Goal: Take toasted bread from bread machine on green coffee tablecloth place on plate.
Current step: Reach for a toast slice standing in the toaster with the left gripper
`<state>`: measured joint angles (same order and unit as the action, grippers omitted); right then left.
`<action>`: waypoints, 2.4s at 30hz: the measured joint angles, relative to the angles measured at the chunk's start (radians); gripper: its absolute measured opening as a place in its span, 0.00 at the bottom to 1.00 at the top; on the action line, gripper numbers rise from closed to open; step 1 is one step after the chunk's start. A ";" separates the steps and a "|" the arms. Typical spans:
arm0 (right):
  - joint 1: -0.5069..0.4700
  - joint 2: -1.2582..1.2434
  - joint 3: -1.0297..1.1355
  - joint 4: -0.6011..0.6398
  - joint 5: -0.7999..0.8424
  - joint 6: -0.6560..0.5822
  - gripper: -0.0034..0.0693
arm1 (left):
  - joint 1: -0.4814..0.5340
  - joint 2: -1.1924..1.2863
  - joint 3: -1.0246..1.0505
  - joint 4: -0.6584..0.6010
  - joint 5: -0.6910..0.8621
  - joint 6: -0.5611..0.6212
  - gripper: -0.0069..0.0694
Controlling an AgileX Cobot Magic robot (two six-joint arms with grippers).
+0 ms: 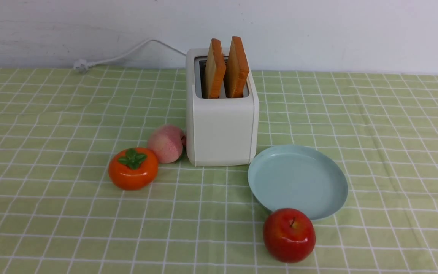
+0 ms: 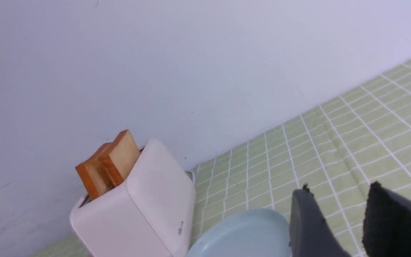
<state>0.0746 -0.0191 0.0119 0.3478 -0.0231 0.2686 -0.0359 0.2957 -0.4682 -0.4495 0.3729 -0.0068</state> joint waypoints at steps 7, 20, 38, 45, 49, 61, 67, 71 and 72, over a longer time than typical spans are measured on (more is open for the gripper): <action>0.092 0.129 -0.309 -0.081 0.375 -0.090 0.22 | -0.105 0.235 -0.059 -0.063 -0.048 0.150 0.07; 0.169 0.480 -0.822 -0.038 0.846 -0.444 0.05 | -0.494 0.713 -0.321 -0.118 -0.234 0.400 0.07; 0.169 0.488 -0.834 0.144 0.837 -0.594 0.06 | -0.566 1.224 -0.527 -0.060 -0.618 0.408 0.62; 0.169 0.488 -0.834 0.163 0.831 -0.597 0.07 | -0.566 1.369 -0.570 -0.053 -0.852 0.409 0.68; 0.169 0.488 -0.834 0.165 0.828 -0.597 0.07 | -0.566 1.439 -0.629 -0.051 -0.880 0.410 0.68; 0.169 0.488 -0.834 0.166 0.826 -0.597 0.08 | -0.509 1.573 -0.767 -0.058 -0.883 0.413 0.66; 0.169 0.488 -0.834 0.166 0.826 -0.597 0.08 | -0.507 1.582 -0.770 -0.045 -0.884 0.412 0.60; 0.169 0.488 -0.834 0.166 0.826 -0.597 0.08 | -0.507 1.582 -0.770 -0.021 -0.909 0.408 0.55; 0.169 0.488 -0.834 0.166 0.826 -0.597 0.08 | -0.507 1.582 -0.770 -0.018 -0.921 0.408 0.55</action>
<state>0.2439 0.4686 -0.8225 0.5139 0.8025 -0.3282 -0.5428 1.8780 -1.2382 -0.4678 -0.5479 0.4016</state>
